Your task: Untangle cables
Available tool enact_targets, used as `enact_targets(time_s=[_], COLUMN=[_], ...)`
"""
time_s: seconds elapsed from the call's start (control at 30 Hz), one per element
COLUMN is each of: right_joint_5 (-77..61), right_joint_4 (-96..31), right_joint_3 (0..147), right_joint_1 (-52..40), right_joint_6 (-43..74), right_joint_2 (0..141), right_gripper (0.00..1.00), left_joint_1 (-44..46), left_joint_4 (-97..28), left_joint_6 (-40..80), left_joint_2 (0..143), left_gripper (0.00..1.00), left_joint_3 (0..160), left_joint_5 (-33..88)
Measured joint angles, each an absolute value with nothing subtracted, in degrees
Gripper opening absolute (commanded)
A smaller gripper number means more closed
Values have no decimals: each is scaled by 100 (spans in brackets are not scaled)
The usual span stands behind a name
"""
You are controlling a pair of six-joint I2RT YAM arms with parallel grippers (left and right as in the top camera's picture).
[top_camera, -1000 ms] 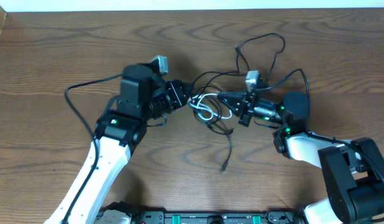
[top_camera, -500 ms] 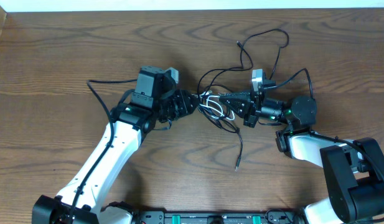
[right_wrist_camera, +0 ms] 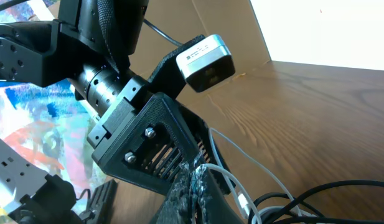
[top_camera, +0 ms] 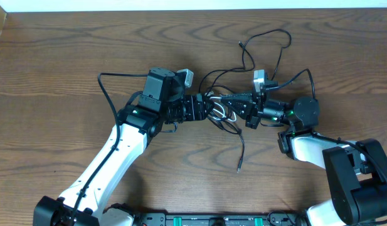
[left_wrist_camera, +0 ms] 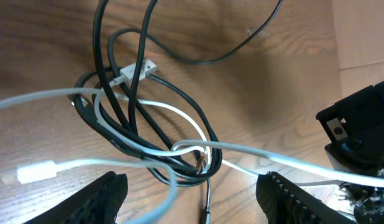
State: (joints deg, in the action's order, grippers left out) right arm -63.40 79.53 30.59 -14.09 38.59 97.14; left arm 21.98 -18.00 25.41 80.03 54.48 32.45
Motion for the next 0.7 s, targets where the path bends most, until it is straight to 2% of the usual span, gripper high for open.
enact_targets(time_s=[0.13, 0.3, 0.7], right_joint_5=[-6342, -6342, -6337], right_joint_4=[7953, 7953, 8003], right_joint_3=[3059, 3059, 3059], right_joint_1=[-1409, -1409, -1409], right_joint_6=[3859, 3859, 3861], right_joint_2=[9714, 9714, 9714], right_gripper=[1, 1, 1], left_joint_1=[2198, 2198, 2801], left_joint_4=[-1745, -1728, -1291], left_joint_6=[2521, 2508, 2196], left_joint_2=[8003, 8003, 8005], left_gripper=[72, 79, 79], left_joint_3=[5448, 5448, 5448], left_joint_5=[3175, 2818, 1739])
